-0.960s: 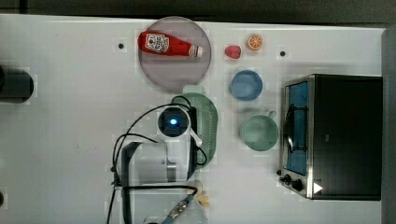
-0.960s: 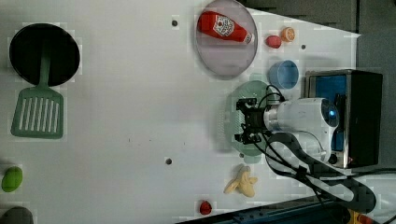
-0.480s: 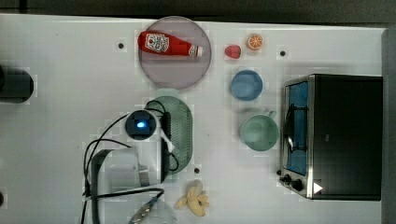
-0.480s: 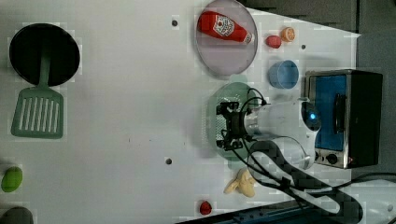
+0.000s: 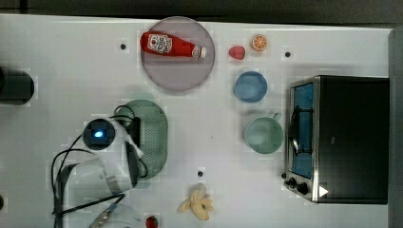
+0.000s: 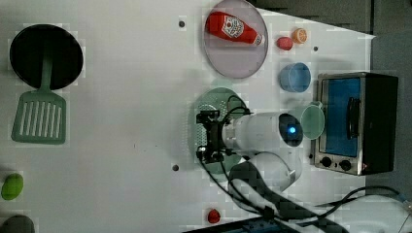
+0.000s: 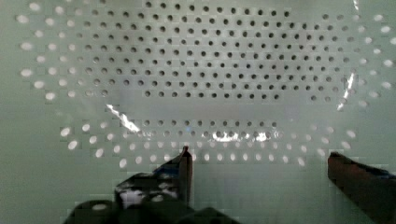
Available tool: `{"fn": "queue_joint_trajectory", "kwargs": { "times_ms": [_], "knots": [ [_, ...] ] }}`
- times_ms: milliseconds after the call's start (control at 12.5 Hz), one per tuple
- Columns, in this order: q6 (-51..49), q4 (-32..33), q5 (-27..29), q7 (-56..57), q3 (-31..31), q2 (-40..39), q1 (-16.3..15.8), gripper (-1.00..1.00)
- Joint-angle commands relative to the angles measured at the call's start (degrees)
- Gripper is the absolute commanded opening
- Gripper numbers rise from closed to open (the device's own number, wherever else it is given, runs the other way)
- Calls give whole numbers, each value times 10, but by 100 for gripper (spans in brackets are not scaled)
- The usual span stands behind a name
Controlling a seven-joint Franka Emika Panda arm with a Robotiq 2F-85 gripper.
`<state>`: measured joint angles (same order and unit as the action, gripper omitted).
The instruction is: Drag strainer right to left.
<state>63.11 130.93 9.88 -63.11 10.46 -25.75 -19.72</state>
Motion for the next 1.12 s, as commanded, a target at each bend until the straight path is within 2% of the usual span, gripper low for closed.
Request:
{"fn": "queue_joint_trajectory", "kwargs": {
  "times_ms": [80,1120],
  "knots": [
    [-4,-53,-3,-63,-8,-24,-33,100],
    [-4,-199,0,-145,-8,-122,-136,100]
  ]
}}
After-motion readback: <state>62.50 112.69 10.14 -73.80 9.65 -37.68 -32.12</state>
